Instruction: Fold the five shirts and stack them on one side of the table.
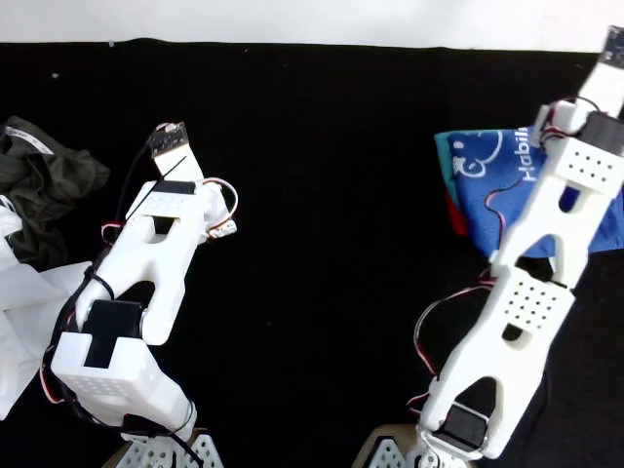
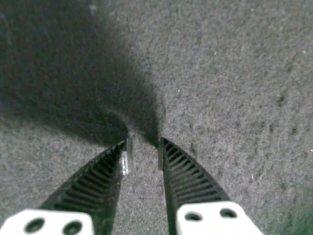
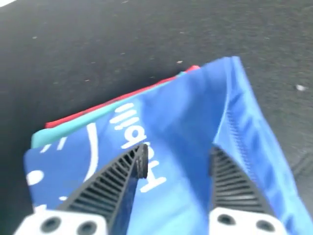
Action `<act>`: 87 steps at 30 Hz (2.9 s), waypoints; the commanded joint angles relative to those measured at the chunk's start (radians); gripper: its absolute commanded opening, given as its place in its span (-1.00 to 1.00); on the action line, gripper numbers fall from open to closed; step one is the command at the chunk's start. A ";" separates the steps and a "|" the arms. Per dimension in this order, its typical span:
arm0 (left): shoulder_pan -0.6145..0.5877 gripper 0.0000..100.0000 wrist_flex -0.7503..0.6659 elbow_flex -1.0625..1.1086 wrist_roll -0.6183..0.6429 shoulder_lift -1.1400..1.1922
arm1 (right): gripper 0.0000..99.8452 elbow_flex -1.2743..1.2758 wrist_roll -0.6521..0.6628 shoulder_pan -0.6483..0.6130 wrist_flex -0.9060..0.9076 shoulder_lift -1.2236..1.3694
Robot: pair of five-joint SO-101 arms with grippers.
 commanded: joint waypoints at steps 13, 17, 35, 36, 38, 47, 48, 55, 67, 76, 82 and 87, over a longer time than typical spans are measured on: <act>-0.004 -0.80 -0.014 -0.013 -0.003 -0.004 | -0.95 0.013 0.195 0.125 -0.291 0.114; -0.004 -0.80 -0.014 -0.013 -0.003 -0.004 | -0.95 0.002 0.195 0.150 -0.328 0.185; -0.404 -0.57 0.483 -0.220 -0.276 -0.460 | -0.66 -0.231 0.049 0.019 0.302 -0.269; -0.472 -0.57 0.485 -0.223 -0.308 -0.460 | -0.66 -0.223 0.055 -0.010 0.321 -0.288; -0.601 -0.56 0.482 -0.222 -0.387 -0.443 | -0.66 -0.180 0.055 -0.054 0.320 -0.335; -0.990 -0.57 0.422 -0.354 -0.523 -0.137 | -0.66 0.587 0.057 -0.357 0.318 -0.871; -1.007 -0.57 0.420 -0.375 -0.542 -0.091 | -0.66 0.694 0.058 -0.392 0.317 -0.949; -1.096 -0.56 0.453 -0.479 -0.674 0.148 | -0.66 1.148 0.058 -0.556 0.297 -1.308; -1.069 -0.56 0.522 -0.495 -0.687 0.262 | -0.66 1.443 0.058 -0.567 0.282 -1.356; -1.064 -0.57 0.872 -0.665 -0.684 0.260 | -0.66 1.449 0.058 -0.567 0.283 -1.351; -1.181 -0.57 0.959 -0.776 -0.692 0.234 | -0.66 1.448 0.058 -0.567 0.318 -1.363; -1.225 -0.57 0.884 -0.697 -0.750 0.236 | -0.66 1.451 0.058 -0.582 0.318 -1.480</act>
